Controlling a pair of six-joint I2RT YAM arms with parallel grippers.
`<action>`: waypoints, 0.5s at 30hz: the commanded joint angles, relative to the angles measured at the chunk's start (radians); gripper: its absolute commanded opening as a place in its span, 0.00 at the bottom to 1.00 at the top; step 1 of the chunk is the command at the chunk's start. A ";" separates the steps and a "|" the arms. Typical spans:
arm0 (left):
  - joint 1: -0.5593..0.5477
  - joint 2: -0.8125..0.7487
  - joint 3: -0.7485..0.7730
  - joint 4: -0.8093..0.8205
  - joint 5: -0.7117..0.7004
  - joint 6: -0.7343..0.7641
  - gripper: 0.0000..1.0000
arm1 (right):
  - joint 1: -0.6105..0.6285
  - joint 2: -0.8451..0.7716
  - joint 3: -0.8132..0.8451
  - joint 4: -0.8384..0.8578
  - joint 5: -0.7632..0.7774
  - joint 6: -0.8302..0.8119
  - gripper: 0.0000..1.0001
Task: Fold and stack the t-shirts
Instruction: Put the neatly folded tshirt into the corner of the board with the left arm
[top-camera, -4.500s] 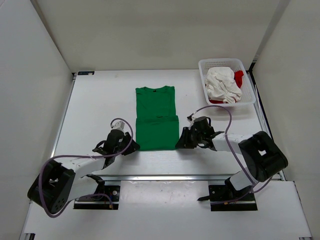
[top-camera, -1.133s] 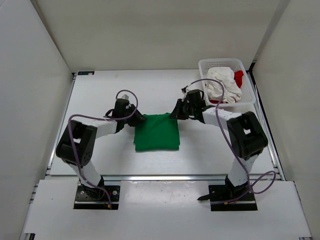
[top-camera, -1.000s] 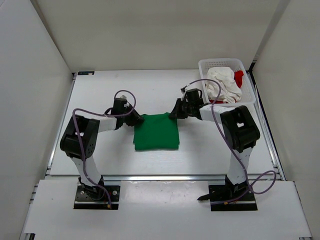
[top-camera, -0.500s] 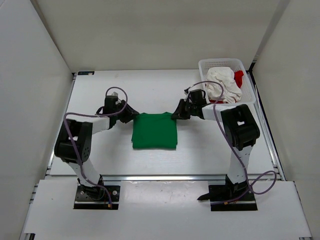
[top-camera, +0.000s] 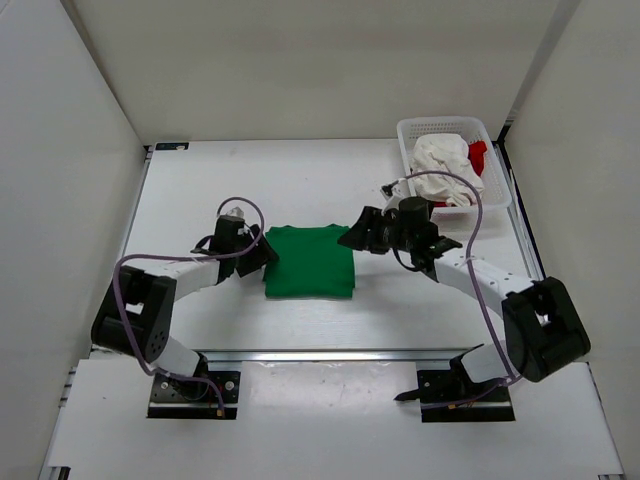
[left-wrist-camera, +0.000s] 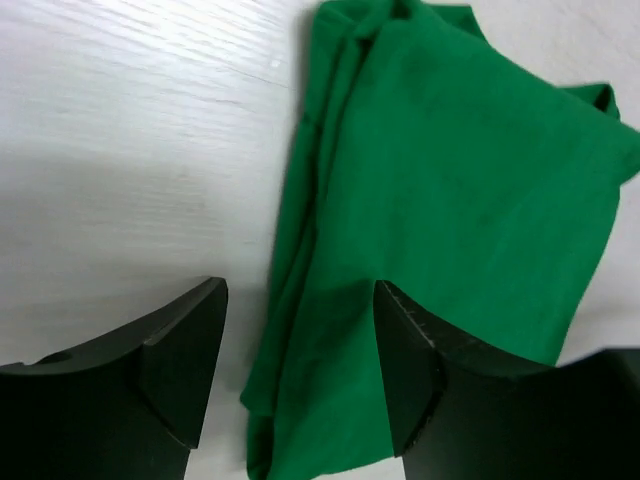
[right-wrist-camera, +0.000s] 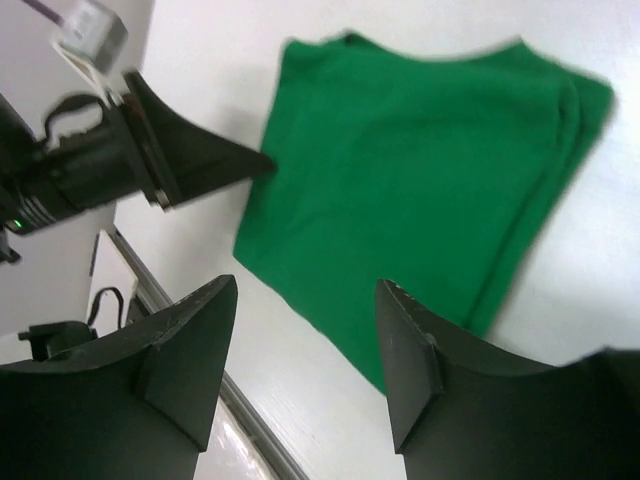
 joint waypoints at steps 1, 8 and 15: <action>-0.021 0.083 -0.001 -0.017 0.043 0.050 0.71 | -0.009 -0.053 -0.079 0.029 0.004 0.014 0.56; -0.054 0.283 0.034 0.276 0.271 -0.086 0.15 | -0.049 -0.127 -0.199 0.076 -0.048 0.010 0.54; 0.069 0.404 0.373 0.278 0.269 -0.193 0.00 | -0.083 -0.115 -0.268 0.089 -0.093 -0.012 0.53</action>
